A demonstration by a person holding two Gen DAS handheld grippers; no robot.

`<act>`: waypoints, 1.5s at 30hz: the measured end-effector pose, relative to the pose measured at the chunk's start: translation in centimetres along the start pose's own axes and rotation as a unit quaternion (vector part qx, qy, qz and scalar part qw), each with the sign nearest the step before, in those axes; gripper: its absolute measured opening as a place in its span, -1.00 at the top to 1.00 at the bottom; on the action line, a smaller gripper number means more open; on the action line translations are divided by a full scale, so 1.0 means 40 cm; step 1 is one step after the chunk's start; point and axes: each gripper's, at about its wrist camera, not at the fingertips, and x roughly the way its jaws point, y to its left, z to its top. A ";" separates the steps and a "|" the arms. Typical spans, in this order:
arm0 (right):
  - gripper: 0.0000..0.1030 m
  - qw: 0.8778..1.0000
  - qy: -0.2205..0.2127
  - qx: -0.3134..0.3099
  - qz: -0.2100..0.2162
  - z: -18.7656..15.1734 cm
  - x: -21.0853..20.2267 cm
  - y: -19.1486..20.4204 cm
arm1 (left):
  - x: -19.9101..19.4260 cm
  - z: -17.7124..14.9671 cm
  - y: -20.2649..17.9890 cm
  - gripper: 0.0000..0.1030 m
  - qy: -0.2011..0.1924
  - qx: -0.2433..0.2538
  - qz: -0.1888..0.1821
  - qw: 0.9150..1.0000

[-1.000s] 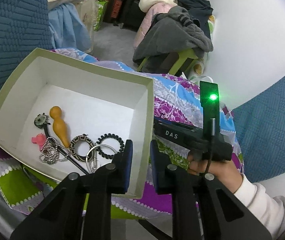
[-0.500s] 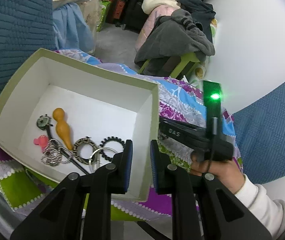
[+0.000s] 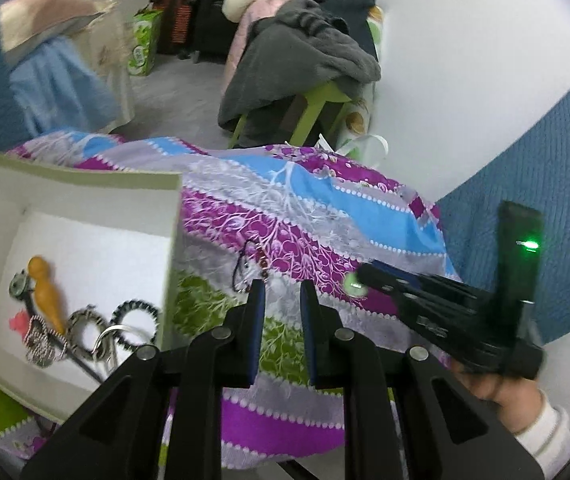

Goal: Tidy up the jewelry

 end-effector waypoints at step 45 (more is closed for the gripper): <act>0.81 0.996 -0.024 0.042 -0.069 -0.118 -0.164 -0.048 | 0.159 -0.020 -0.066 0.96 0.058 0.039 0.064 0.995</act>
